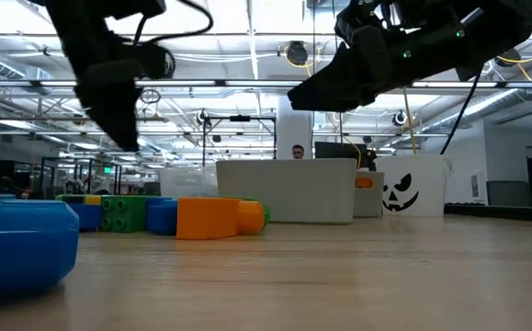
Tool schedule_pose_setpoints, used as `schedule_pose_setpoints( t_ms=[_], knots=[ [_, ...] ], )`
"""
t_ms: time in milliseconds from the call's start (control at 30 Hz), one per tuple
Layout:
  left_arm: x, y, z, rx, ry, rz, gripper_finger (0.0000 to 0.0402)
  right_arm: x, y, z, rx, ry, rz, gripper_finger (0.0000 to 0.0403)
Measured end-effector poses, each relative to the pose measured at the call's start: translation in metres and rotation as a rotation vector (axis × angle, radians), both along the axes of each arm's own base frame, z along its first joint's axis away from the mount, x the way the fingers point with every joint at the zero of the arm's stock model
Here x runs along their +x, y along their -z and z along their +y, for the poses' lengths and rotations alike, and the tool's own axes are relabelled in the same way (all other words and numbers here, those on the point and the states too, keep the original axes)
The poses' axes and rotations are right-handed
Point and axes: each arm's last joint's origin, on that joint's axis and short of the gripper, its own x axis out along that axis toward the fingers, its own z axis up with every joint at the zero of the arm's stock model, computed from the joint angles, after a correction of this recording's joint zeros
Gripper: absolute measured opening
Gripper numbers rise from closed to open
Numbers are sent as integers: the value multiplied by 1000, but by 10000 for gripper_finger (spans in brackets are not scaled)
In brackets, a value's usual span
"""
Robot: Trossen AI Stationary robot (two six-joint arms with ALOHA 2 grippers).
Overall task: Pick & Place Toys
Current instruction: Put the green game piece into the bottom gray bin
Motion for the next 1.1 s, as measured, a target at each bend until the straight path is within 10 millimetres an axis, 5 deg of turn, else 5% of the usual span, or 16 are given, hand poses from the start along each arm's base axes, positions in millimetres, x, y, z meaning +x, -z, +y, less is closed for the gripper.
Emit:
schedule_pose_setpoints(
  t_ms=[233, 467, 833, 1100],
  knots=[
    [-7, 4, -1, -62, 33, 85, 274, 0, 0, 0, 16, 2, 0, 302],
    [-21, 31, 4, -108, 31, 178, 273, 0, 0, 3, 24, -6, -1, 301],
    [-32, 69, 14, -144, 53, 125, 273, 0, 0, 4, 22, -9, -1, 299],
    [-37, 79, 18, -123, 55, 122, 273, 0, 0, 4, 22, -9, -1, 296]
  ],
)
